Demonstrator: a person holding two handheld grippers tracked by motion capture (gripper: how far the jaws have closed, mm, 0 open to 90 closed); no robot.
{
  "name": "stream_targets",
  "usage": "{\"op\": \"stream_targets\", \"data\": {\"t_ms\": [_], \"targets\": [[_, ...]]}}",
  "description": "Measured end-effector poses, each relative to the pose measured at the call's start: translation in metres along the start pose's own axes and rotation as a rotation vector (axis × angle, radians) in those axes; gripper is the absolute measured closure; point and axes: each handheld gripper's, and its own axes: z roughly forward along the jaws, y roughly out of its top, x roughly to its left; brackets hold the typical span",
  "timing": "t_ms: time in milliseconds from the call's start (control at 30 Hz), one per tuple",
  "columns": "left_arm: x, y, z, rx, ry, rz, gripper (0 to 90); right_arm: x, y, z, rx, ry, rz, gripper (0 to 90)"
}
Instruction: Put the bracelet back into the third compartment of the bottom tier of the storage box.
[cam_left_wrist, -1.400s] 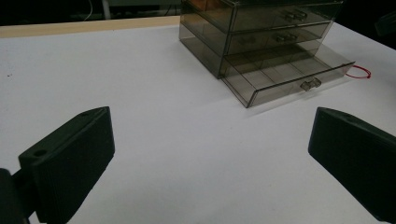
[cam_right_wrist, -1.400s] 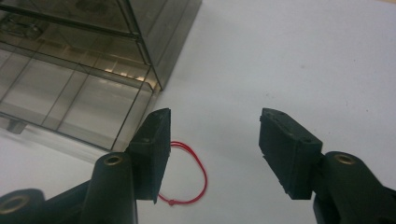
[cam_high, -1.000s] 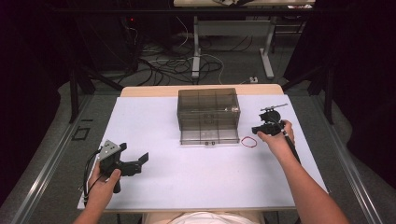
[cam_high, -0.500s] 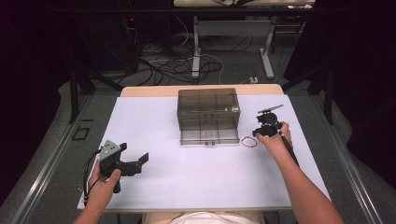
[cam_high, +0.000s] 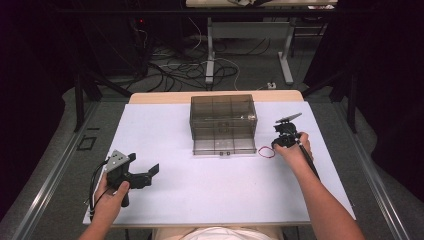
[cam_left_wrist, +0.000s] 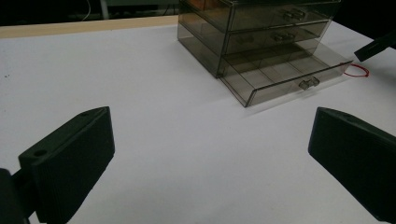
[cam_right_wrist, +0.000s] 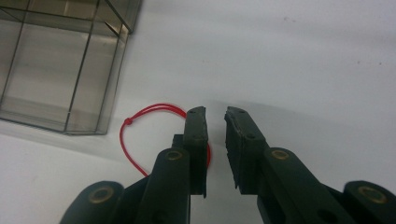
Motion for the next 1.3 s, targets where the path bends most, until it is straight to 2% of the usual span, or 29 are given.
{"op": "stream_targets", "data": {"t_ms": [467,600,967,1300], "targets": [[0.0003,0.0,-0.0001,0.001,-0.001,-0.001,0.4,0.0027,-0.0014,0.0068,0.036,-0.003,0.001,82.6],[0.0009,0.0001,-0.0003,0.0,-0.001,0.003,0.3,0.0039,-0.0019,0.0093,0.046,-0.011,-0.018,84.2],[0.0007,0.0,-0.0002,-0.002,-0.003,-0.006,0.4,0.0057,-0.0027,0.0101,0.047,-0.015,-0.031,88.7],[0.0008,-0.0001,-0.0003,-0.002,-0.003,-0.01,0.3,0.0052,-0.0031,0.0109,0.035,0.008,-0.024,90.0]]}}
